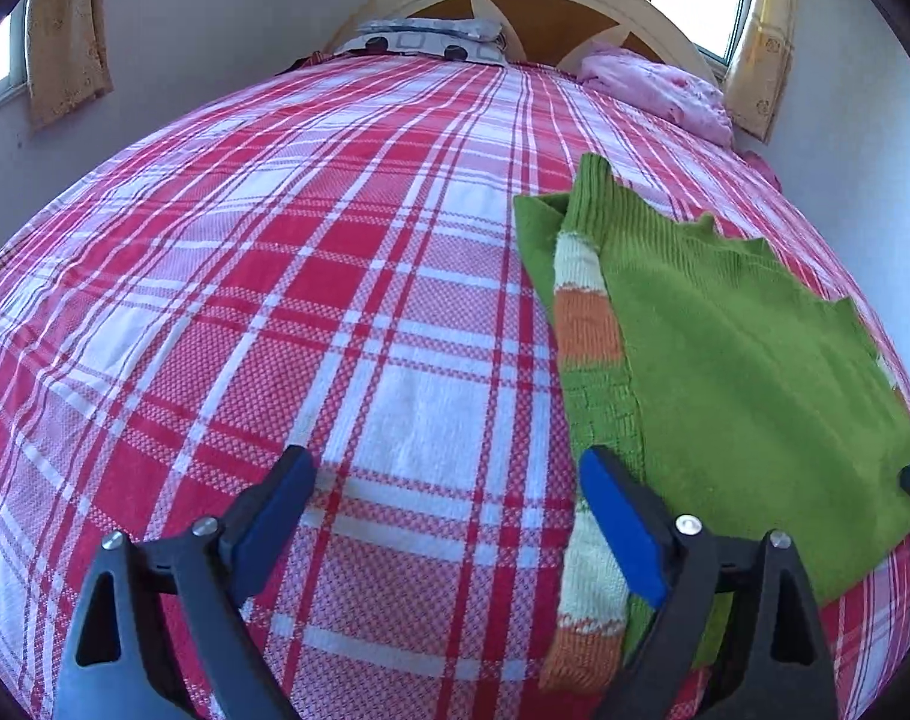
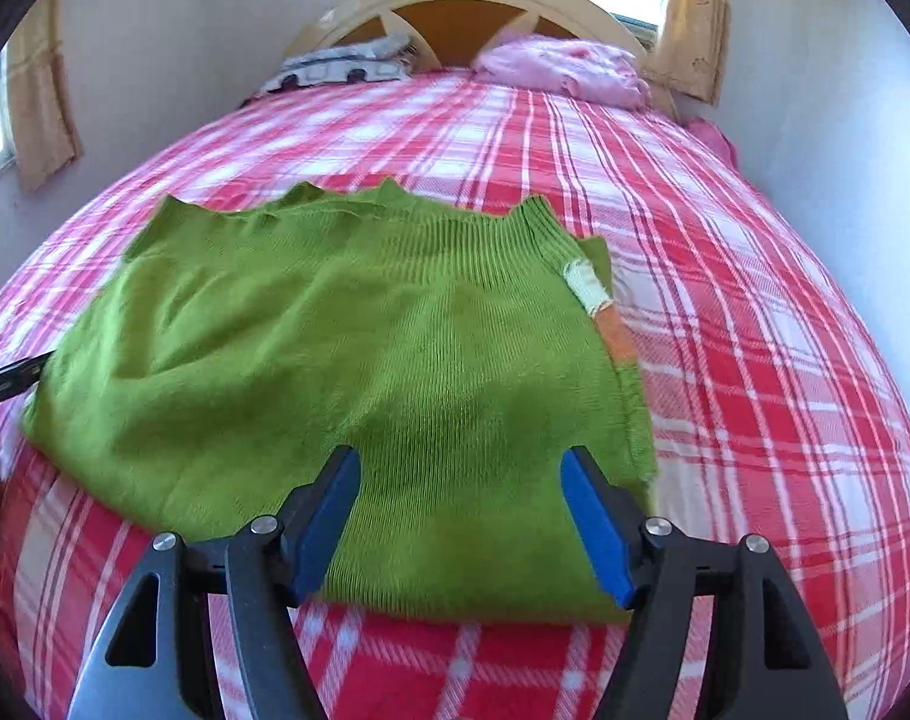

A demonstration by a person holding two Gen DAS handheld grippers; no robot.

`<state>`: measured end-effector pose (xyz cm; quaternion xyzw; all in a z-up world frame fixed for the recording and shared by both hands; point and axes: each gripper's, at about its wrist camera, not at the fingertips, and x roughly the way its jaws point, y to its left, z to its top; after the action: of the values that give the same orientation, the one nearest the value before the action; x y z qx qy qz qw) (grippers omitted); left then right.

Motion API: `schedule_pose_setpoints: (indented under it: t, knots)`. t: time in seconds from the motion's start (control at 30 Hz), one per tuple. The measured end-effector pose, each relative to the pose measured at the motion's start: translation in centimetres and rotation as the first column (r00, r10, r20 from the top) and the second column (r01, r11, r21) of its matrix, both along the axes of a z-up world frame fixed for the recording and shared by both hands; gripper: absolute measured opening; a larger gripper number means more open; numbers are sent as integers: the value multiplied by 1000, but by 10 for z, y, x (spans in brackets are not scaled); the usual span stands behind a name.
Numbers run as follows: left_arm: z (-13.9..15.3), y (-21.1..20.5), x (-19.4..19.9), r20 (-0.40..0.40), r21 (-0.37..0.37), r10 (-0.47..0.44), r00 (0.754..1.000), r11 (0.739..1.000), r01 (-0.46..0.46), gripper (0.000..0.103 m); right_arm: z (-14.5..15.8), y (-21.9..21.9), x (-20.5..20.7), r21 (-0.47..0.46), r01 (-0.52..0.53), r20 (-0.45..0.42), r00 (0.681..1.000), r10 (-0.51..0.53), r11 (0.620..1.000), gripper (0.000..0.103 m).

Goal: Fold small clothes

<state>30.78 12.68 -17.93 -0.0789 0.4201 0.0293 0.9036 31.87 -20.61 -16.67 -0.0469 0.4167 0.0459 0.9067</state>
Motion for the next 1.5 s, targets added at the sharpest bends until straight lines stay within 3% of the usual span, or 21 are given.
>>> schedule_pose_setpoints:
  t: [0.07,0.13,0.2,0.27,0.4,0.47,0.57,0.7,0.83,0.93,1.1,1.2,1.5]
  knots:
    - [0,1,-1,1,-3,-2,1000,1000,2,93,-13,6,10,-34,50,-88,995,-53,998,70]
    - [0,1,-1,2,7,0,1000,1000,0,93,-1,18,4,-55,104,-27,994,-106,993,71]
    - [0,-1,-1,2,21,1,1000,1000,-1,94,11,38,2,-30,71,7,997,-71,997,71]
    - [0,-1,-1,0,23,0,1000,1000,0,94,20,67,4,33,-25,37,999,24,999,71]
    - [-1,-2,0,0,18,0,1000,1000,0,94,9,113,12,57,-151,24,988,150,987,71]
    - [-1,-1,0,0,14,0,1000,1000,0,94,-7,128,15,37,-162,-21,986,163,986,71]
    - [-2,-2,0,0,10,-2,1000,1000,2,95,-17,139,0,-45,-170,8,985,171,984,72]
    - [-1,0,0,0,-4,-6,1000,1000,6,96,-15,133,-8,-23,-175,-12,985,175,984,72]
    - [2,6,-1,-2,-46,-28,1000,999,27,96,-4,143,-26,-47,-216,31,976,217,975,72]
    - [7,16,-2,16,-100,-67,998,993,68,96,4,164,-39,-99,-296,80,949,305,950,72]
    - [16,35,6,41,-85,-79,996,993,82,96,8,205,-59,-172,-408,123,894,430,897,72]
    - [18,48,16,56,-113,-72,996,990,78,96,4,226,-65,-215,-454,121,866,485,864,72]
    - [14,46,45,90,-276,-127,988,950,147,96,-18,278,-87,-371,-536,109,786,608,759,72]
